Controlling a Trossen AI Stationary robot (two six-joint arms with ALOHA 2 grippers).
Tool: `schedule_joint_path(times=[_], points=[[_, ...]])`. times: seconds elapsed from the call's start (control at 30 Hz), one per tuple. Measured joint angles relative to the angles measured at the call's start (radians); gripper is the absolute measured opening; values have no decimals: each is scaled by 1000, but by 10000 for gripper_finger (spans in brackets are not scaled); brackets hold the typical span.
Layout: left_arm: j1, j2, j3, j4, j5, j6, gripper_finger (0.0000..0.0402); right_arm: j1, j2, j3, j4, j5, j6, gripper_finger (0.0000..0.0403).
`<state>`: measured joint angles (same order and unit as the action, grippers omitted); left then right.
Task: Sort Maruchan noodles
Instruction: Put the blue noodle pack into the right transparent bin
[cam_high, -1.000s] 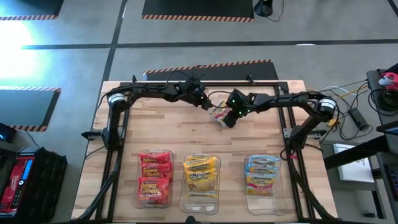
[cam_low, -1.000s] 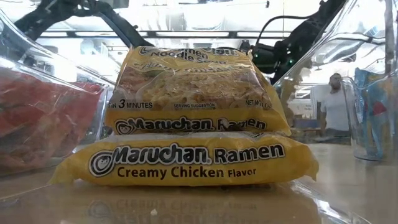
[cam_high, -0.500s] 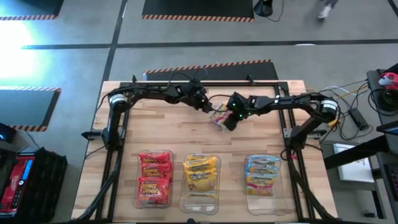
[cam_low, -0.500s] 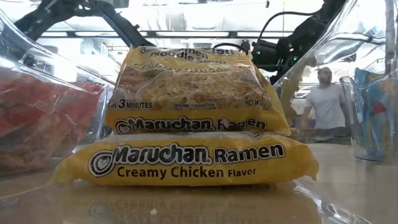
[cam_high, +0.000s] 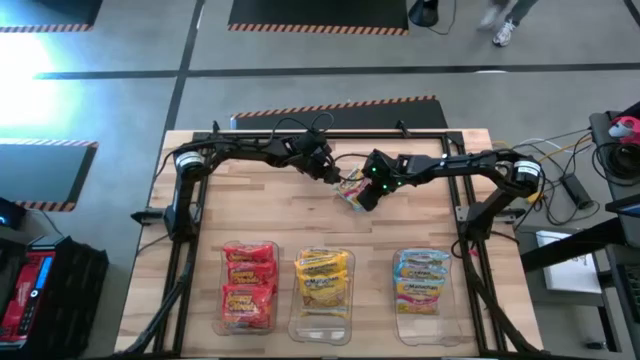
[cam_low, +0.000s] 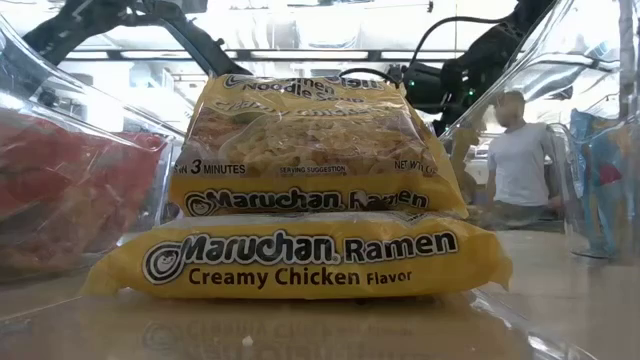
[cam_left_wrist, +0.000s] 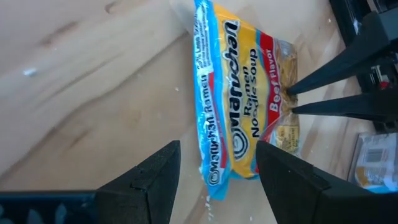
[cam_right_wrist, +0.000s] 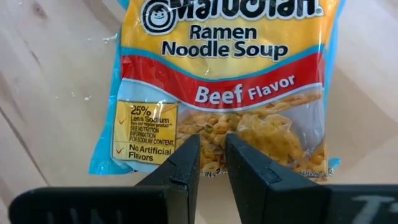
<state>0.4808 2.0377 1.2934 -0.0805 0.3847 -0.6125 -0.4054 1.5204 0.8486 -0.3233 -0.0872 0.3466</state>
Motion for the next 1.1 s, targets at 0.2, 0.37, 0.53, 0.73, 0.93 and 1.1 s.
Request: schedule_joint_path(times=[0.2, 0.37, 0.53, 0.73, 0.93, 1.1], points=[[-15, 0, 0, -2, 1, 0, 192, 37, -5, 0, 1, -1, 22, 68], [-22, 0, 0, -6, 0, 0, 192, 63, -24, 9, 3, -3, 39, 68], [-30, 0, 0, -17, 1, 1, 192, 75, -39, 11, 9, -2, 50, 68], [-35, 0, 0, -19, 1, 4, 192, 85, -32, 9, 15, 8, 55, 68], [-35, 0, 0, -18, 0, 12, 192, 87, 3, 0, 14, 10, 63, 68], [-37, 0, 0, -17, 0, 16, 192, 98, 11, -2, 15, 13, 62, 68]])
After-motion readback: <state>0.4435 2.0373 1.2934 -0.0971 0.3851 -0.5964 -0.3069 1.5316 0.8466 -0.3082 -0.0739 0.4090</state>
